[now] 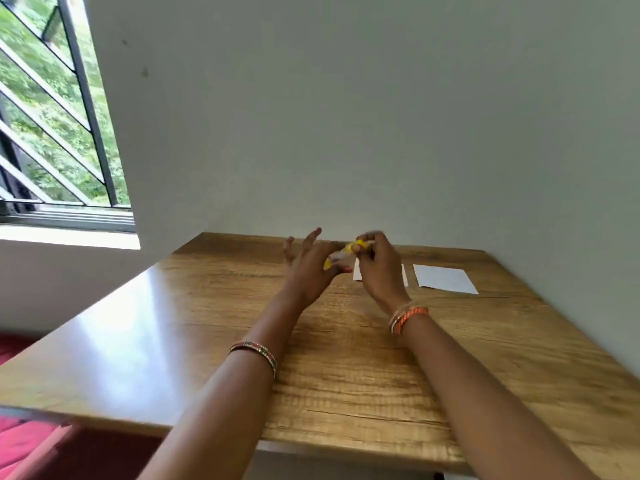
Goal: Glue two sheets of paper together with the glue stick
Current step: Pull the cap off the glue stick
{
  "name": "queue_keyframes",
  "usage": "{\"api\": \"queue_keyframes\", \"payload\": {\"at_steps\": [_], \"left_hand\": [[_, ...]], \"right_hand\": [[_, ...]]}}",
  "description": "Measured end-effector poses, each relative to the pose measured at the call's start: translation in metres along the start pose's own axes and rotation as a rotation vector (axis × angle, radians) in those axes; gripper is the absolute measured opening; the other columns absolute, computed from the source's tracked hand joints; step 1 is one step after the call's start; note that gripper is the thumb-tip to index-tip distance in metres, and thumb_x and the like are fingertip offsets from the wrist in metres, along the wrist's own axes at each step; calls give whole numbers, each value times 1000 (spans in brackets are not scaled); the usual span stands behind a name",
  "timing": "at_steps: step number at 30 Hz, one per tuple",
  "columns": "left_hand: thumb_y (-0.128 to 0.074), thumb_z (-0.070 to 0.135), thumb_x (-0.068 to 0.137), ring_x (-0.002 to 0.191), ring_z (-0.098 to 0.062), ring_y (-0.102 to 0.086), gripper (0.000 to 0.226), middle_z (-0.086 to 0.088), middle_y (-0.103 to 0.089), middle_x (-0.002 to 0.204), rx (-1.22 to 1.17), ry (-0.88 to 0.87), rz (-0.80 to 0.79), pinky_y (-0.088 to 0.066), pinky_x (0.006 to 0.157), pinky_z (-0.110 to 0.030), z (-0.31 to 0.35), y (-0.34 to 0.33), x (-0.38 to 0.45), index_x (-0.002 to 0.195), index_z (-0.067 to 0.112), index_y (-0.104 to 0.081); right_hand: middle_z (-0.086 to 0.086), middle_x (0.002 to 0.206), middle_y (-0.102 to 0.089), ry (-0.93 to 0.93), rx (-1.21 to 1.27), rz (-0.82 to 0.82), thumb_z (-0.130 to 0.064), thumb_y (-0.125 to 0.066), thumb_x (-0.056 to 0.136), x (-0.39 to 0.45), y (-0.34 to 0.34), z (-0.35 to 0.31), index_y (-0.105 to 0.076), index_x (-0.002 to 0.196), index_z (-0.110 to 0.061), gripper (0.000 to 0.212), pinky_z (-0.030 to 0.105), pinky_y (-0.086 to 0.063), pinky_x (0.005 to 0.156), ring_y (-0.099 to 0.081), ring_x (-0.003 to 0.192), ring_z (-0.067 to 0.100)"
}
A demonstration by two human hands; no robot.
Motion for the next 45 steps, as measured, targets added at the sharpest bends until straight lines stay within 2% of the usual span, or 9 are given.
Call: {"api": "queue_keyframes", "payload": {"at_steps": [4, 11, 20, 24, 26, 29, 34, 38, 45], "left_hand": [[-58, 36, 85, 115, -8, -50, 15, 12, -65, 87, 39, -35, 178, -8, 97, -32, 2, 19, 1, 85, 25, -69], [-59, 49, 81, 110, -11, -52, 29, 6, -69, 94, 58, -83, 164, -14, 97, -36, 7, 28, -9, 101, 29, -67], [-60, 32, 86, 113, -14, -45, 35, 1, -61, 93, -89, 29, 159, -21, 92, -34, -7, 42, -12, 119, 22, -64], [-59, 25, 88, 93, -20, -56, 28, -7, -65, 81, -147, 13, 40, -22, 62, -13, -16, 35, -11, 114, 20, -68], [-60, 25, 88, 84, -15, -56, 26, -3, -66, 76, -149, 38, 42, -21, 62, -5, -24, 37, -13, 112, 23, -69], [-59, 32, 88, 90, -9, -51, 26, 4, -71, 90, -160, 155, 73, -15, 69, -27, -43, 37, -14, 112, 28, -68], [-64, 29, 86, 72, -11, -58, 25, 0, -64, 75, -554, 332, -62, -43, 71, -25, -55, 16, -13, 101, 12, -71], [-63, 31, 86, 70, -8, -58, 31, 2, -63, 77, -785, 495, -78, -44, 58, -21, -55, 12, -19, 107, 9, -66], [-66, 26, 85, 79, -23, -58, 13, -10, -63, 81, -774, 516, 34, -44, 64, -31, -62, 19, -20, 79, 14, -62]], "right_hand": [[1, 78, -56, 92, -102, -67, -24, -50, 95, -9, -11, 6, -48, 96, -12, 12, 33, -42, 60, -54, 69, 20], [12, 75, -58, 58, 125, 5, -31, -50, 95, -10, -6, -13, -46, 89, -11, 21, 39, -48, 58, -54, 64, 25], [-6, 69, -51, 223, 27, 6, -17, -52, 94, -16, -15, -43, -43, 89, -13, 11, 17, -34, 50, -44, 55, 6], [-3, 74, -53, 277, 12, -8, -8, -52, 93, -16, -10, -45, -45, 90, -13, 9, 16, -35, 53, -46, 61, 7], [4, 83, -59, 214, 67, 6, -9, -52, 93, -12, -1, -37, -47, 94, -11, 5, 21, -41, 60, -52, 70, 13], [11, 89, -61, 105, 120, 47, -15, -56, 91, -7, 11, -21, -48, 96, -8, 11, 29, -49, 66, -55, 77, 17], [7, 86, -63, 9, 168, 35, -11, -67, 82, -5, 7, -8, -49, 93, -10, 21, 30, -52, 67, -60, 74, 14], [10, 98, -67, -94, 196, -105, -6, -63, 86, -8, -17, 2, -53, 120, -12, 36, 31, -56, 79, -69, 87, 21], [4, 100, -64, -7, -31, -166, -14, -70, 81, -17, -36, -6, -68, 107, -11, 26, 18, -45, 71, -56, 91, 13]]}}
Point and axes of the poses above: each hand's wrist, its own x-axis towards the middle knuckle, its own y-axis out of the back of the hand, z = x × y, the point moved 9 cm from there along x, towards the middle knuckle
